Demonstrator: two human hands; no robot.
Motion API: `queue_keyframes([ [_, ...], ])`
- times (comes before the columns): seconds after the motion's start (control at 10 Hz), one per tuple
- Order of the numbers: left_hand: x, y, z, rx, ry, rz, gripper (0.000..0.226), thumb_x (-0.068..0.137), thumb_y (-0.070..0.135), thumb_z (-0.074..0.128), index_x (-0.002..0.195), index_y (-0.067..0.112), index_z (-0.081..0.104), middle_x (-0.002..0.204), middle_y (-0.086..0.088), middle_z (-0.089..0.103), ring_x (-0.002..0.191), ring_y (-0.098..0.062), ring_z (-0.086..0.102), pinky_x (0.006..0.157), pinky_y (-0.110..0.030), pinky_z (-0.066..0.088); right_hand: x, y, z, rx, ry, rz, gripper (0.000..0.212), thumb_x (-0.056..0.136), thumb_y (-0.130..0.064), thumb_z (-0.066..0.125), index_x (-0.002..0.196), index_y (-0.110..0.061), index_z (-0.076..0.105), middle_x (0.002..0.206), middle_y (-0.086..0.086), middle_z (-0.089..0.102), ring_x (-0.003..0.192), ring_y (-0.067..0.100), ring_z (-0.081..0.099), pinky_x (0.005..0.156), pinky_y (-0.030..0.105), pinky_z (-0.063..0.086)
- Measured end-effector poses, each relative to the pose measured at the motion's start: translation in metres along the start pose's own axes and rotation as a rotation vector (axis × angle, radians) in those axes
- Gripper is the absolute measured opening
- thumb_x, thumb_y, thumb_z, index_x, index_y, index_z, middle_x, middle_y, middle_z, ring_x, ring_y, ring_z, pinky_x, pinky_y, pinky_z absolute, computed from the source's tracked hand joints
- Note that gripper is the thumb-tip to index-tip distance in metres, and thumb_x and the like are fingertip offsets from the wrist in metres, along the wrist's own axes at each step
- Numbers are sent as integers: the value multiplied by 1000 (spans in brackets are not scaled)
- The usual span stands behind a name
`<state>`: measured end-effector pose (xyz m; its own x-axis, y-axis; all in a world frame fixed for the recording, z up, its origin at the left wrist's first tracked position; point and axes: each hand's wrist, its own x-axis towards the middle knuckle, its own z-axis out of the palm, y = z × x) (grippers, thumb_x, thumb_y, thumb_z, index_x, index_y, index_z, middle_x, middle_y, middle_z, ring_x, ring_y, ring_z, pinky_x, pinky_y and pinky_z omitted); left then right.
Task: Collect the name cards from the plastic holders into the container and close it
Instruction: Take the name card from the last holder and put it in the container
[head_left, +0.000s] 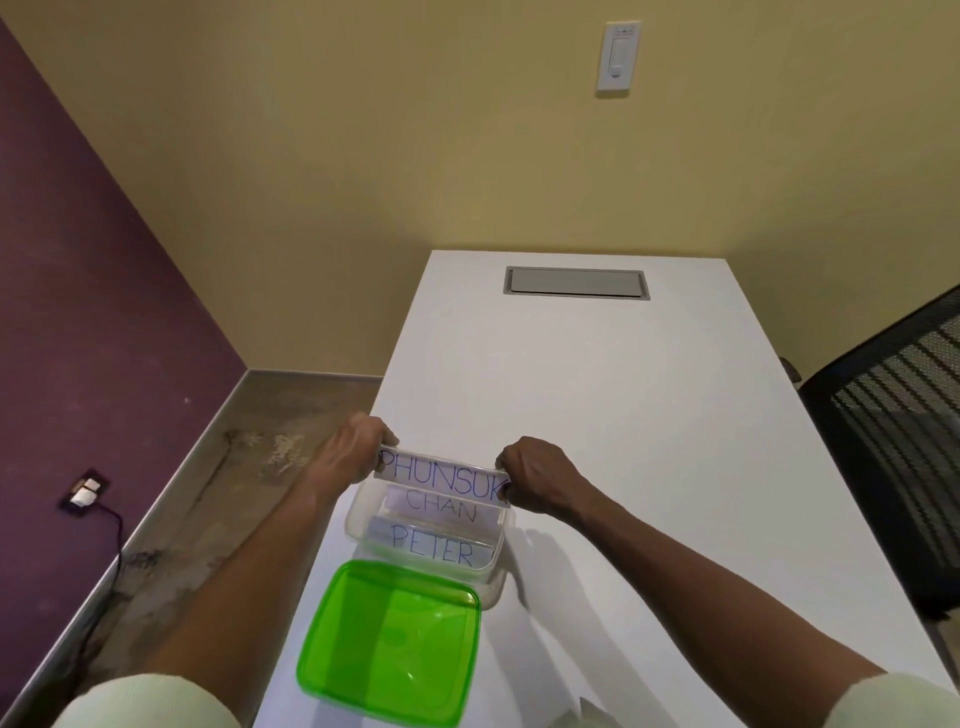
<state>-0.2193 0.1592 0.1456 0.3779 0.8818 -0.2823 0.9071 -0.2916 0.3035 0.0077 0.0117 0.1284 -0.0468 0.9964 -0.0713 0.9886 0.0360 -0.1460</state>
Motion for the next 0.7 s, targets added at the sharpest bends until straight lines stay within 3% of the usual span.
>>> queue_keyframes([
  [0.1, 5, -11, 7, 9, 11, 26, 21, 89, 11, 58, 102, 18, 73, 102, -7, 69, 88, -23, 65, 76, -32, 50, 6, -4, 10, -12, 11, -13, 15, 71, -18, 66, 74, -5, 60, 75, 17, 65, 72, 35, 61, 54, 28, 31],
  [0.2, 15, -20, 17, -95, -5, 23, 23, 90, 6, 54, 97, 12, 74, 86, -9, 70, 66, -18, 62, 70, -34, 55, 11, -4, 19, -16, 12, -24, 16, 72, -18, 66, 78, -4, 61, 80, 18, 66, 75, 36, 62, 56, 28, 33],
  [0.3, 20, -21, 24, -67, -33, 25, 24, 90, 5, 52, 100, 8, 73, 90, -12, 70, 70, -23, 64, 69, -34, 54, 15, -5, 26, -8, -11, -26, 16, 74, -18, 65, 79, -3, 59, 83, 20, 65, 77, 36, 61, 57, 28, 33],
  [0.4, 25, -27, 31, -51, -62, 51, 26, 88, 0, 55, 106, 7, 72, 96, -16, 73, 69, -16, 63, 68, -25, 50, 18, -5, 33, 10, -49, -22, 16, 73, -16, 65, 77, -3, 57, 83, 20, 63, 76, 35, 61, 58, 28, 33],
  [0.6, 24, -33, 45, 110, -80, 150, 37, 86, -3, 59, 117, 13, 69, 103, -10, 72, 91, -20, 69, 88, -32, 55, 23, -8, 46, 34, -91, -27, 24, 69, -10, 65, 63, -11, 41, 75, 20, 60, 70, 36, 59, 56, 29, 27],
  [0.7, 27, -33, 51, 132, -88, 156, 36, 88, -2, 59, 119, 14, 68, 108, -12, 71, 98, -22, 68, 90, -32, 53, 26, -8, 47, -29, -96, -75, 12, 66, -6, 67, 66, -2, 55, 71, 22, 62, 66, 36, 61, 53, 29, 29],
])
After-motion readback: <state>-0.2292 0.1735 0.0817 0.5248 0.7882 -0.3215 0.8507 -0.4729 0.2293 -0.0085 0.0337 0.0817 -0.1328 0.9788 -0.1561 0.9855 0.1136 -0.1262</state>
